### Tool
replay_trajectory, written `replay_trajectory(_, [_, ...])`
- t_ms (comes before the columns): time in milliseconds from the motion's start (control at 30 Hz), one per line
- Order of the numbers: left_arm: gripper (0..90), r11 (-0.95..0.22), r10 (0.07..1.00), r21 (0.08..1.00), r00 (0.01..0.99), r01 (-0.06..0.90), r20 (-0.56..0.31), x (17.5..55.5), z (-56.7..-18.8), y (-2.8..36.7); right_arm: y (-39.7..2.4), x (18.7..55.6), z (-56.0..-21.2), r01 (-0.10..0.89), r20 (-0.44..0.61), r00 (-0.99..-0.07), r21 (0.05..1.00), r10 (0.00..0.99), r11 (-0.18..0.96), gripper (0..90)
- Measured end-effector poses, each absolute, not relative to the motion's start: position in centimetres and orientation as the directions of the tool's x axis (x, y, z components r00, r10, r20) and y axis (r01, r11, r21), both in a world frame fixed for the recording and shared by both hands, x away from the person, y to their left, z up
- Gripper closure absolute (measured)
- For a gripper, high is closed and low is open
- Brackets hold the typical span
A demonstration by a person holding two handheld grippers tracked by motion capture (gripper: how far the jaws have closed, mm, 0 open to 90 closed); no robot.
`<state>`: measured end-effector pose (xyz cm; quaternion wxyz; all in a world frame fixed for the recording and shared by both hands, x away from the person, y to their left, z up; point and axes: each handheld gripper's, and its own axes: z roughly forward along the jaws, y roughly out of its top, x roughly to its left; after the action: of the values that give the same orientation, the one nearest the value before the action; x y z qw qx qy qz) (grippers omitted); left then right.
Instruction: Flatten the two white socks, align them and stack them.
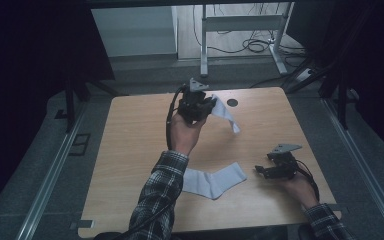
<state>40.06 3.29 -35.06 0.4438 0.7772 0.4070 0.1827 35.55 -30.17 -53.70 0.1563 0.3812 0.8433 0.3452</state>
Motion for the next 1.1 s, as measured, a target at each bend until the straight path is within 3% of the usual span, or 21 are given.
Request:
replay_trajectory(67, [83.8, -0.272, 0.801, 0.827, 0.592, 0.491, -0.089, 40.2, -36.2, 3.8, -30.1, 35.5, -53.7, 0.537, 0.001, -0.659, 0.701, 0.752, 0.47, 24.6])
replay_trajectory(133, [83.7, -0.265, 0.817, 0.787, 0.564, 0.557, -0.124, 40.5, -39.8, 5.5, -30.1, 35.5, -53.7, 0.538, 0.002, -0.657, 0.702, 0.754, 0.467, 24.5])
replay_trajectory(333, [83.2, -0.281, 0.856, 0.72, 0.505, 0.635, -0.113, 40.1, -45.7, 8.4, -30.1, 35.5, -53.7, 0.538, 0.002, -0.656, 0.702, 0.755, 0.467, 24.4])
replay_trajectory(733, [79.0, -0.329, 0.893, 0.639, 0.449, 0.695, -0.029, 37.7, -51.7, 12.5, -30.0, 35.5, -53.7, 0.542, 0.003, -0.651, 0.702, 0.759, 0.462, 24.2])
replay_trajectory(800, [74.1, -0.319, 0.902, 0.642, 0.432, 0.697, -0.021, 37.2, -52.8, 13.3, -30.0, 35.5, -53.7, 0.542, 0.003, -0.65, 0.703, 0.76, 0.46, 24.1])
replay_trajectory(967, [49.5, -0.294, 0.913, 0.681, 0.408, 0.671, -0.007, 36.6, -53.2, 14.0, -30.0, 35.5, -53.7, 0.543, 0.003, -0.647, 0.704, 0.762, 0.459, 24.1])
replay_trajectory(1100, [39.4, -0.296, 0.914, 0.699, 0.405, 0.652, 0.01, 36.1, -53.5, 14.4, -29.9, 35.5, -53.7, 0.547, 0.001, -0.642, 0.701, 0.766, 0.458, 24.2])
